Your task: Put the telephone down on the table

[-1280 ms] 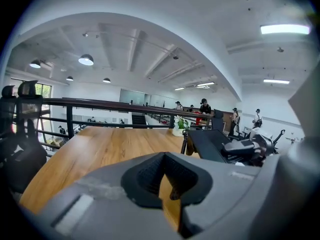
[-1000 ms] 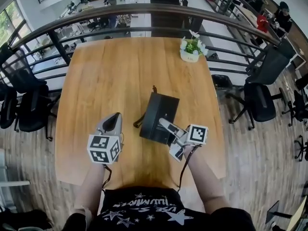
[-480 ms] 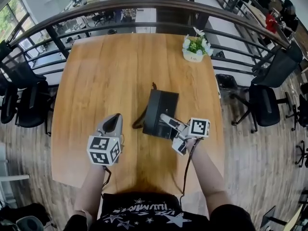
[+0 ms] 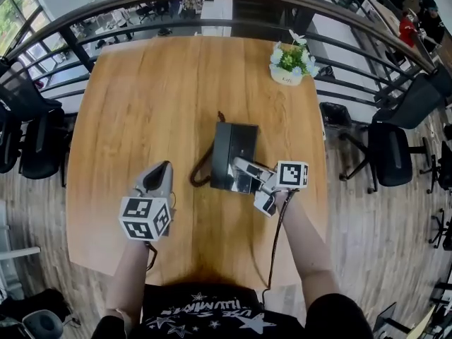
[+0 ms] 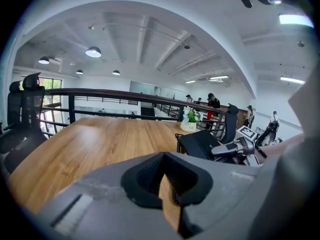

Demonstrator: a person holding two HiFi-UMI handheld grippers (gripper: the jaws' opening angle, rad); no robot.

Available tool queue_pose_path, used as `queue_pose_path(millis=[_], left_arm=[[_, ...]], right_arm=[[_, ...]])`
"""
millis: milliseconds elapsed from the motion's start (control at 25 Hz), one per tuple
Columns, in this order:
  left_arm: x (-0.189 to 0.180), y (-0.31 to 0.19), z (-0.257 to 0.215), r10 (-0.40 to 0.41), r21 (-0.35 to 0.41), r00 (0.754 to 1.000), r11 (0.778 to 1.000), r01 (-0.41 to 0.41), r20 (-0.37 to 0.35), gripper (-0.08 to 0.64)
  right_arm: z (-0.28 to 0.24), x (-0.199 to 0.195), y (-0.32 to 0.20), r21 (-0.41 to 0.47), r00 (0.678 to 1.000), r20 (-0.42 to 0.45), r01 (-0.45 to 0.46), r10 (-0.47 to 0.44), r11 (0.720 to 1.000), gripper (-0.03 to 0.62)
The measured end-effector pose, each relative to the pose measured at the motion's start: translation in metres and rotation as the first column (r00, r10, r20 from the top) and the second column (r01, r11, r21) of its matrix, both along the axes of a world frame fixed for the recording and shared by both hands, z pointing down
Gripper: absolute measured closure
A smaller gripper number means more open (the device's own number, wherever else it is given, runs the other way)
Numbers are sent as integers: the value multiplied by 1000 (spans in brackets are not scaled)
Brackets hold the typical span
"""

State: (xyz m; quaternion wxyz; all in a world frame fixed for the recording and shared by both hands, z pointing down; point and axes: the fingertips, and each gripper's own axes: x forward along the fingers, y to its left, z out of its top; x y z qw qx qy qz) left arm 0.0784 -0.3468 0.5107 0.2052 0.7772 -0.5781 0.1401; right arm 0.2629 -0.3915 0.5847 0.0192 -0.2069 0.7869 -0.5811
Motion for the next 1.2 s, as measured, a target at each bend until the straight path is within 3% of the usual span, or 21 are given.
queue_pose_path(millis=[120, 320, 840, 1080, 1200], left_arm=[[-1, 0, 7, -2, -13, 1000, 1000, 2, -1, 558], [2, -2, 17, -1, -33, 1000, 999, 1, 0, 558], [12, 7, 26, 28, -63, 1000, 998, -27, 9, 558], [17, 17, 23, 35, -69, 999, 997, -35, 8, 558], [21, 22, 22, 41, -74, 999, 996, -41, -1, 558]], right_arm=[[-10, -8, -6, 127, 997, 33, 69, -73, 989, 433], [-6, -5, -7, 119, 997, 19, 74, -76, 990, 433], [-1, 9, -11, 187, 984, -158, -46, 77, 981, 417], [2, 20, -18, 249, 949, -279, -79, 149, 965, 374], [11, 23, -18, 273, 926, -353, -33, 132, 962, 292]])
